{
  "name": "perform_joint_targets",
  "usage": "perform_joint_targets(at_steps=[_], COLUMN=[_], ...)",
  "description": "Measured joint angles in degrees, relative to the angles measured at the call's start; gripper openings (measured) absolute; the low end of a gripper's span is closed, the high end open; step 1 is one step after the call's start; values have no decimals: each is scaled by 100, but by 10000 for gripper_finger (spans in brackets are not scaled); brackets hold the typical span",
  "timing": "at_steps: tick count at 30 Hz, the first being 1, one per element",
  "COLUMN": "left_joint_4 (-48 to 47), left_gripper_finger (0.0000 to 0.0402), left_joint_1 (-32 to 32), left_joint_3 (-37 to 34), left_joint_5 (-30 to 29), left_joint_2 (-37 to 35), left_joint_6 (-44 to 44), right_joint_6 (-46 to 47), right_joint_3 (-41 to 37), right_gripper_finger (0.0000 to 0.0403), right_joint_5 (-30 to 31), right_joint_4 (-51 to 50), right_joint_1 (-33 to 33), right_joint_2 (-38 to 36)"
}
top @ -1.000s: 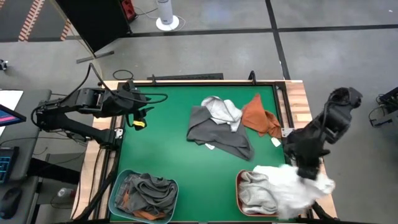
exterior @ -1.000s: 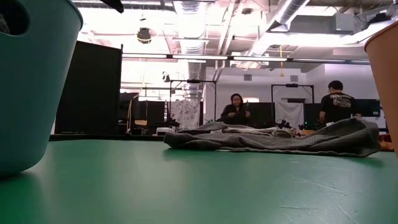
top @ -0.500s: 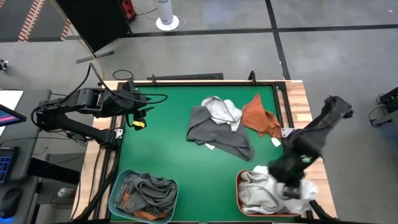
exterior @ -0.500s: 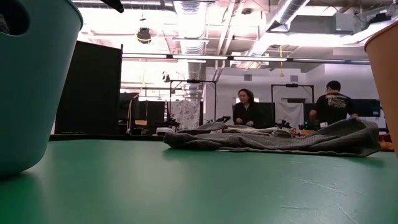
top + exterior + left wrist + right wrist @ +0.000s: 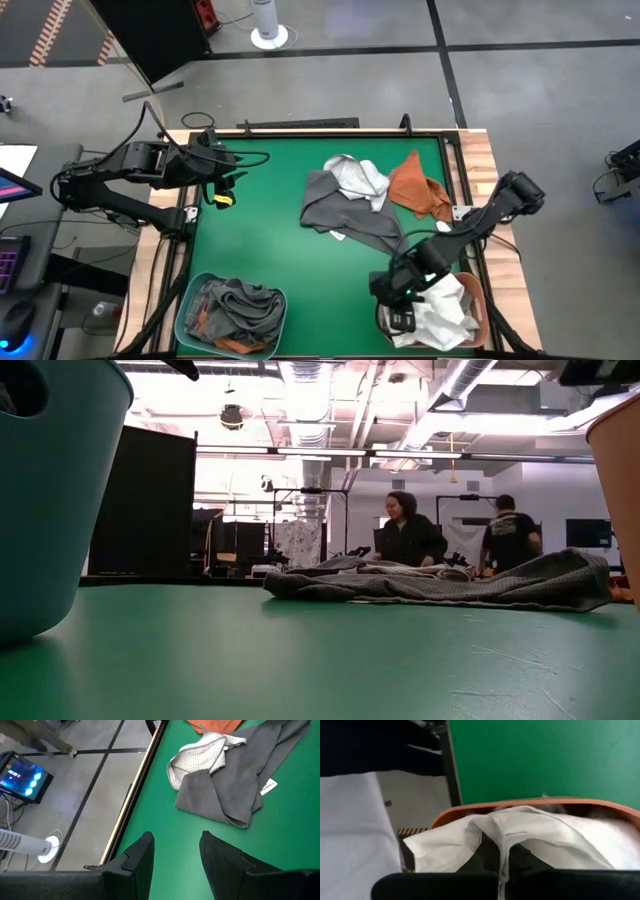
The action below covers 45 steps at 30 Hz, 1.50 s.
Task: Sort towels by color in basket
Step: Put the white towel into the orange bin
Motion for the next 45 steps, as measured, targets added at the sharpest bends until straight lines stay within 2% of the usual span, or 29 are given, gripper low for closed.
perform_joint_targets(at_steps=[7, 15, 19, 26, 29, 38, 45], left_joint_4=[-7, -9, -5, 2, 2, 18, 16], left_gripper_finger=[151, 151, 151, 151, 151, 151, 151], left_joint_1=[0, 2, 2, 2, 2, 2, 2], left_joint_3=[4, 4, 4, 4, 4, 4, 4], left_joint_5=[0, 2, 3, 4, 3, -2, -13], left_joint_2=[-99, -250, -286, -296, -296, -294, -294], left_joint_6=[-123, -299, -316, -316, -316, -213, -216], right_joint_6=[577, 2732, 3698, 4676, 4775, 4513, 4552], right_joint_3=[-88, -1421, -1812, -2231, -2274, -2291, -2295], right_gripper_finger=[21, 21, 21, 21, 24, 94, 181], right_joint_5=[685, 1266, 1375, 1372, 1283, 496, -22], right_joint_4=[232, 2409, 2449, 2472, 2473, 2334, 2237], right_joint_1=[357, 963, 1103, 941, 789, 517, 234], right_joint_2=[278, 178, 178, 167, 167, -179, -808])
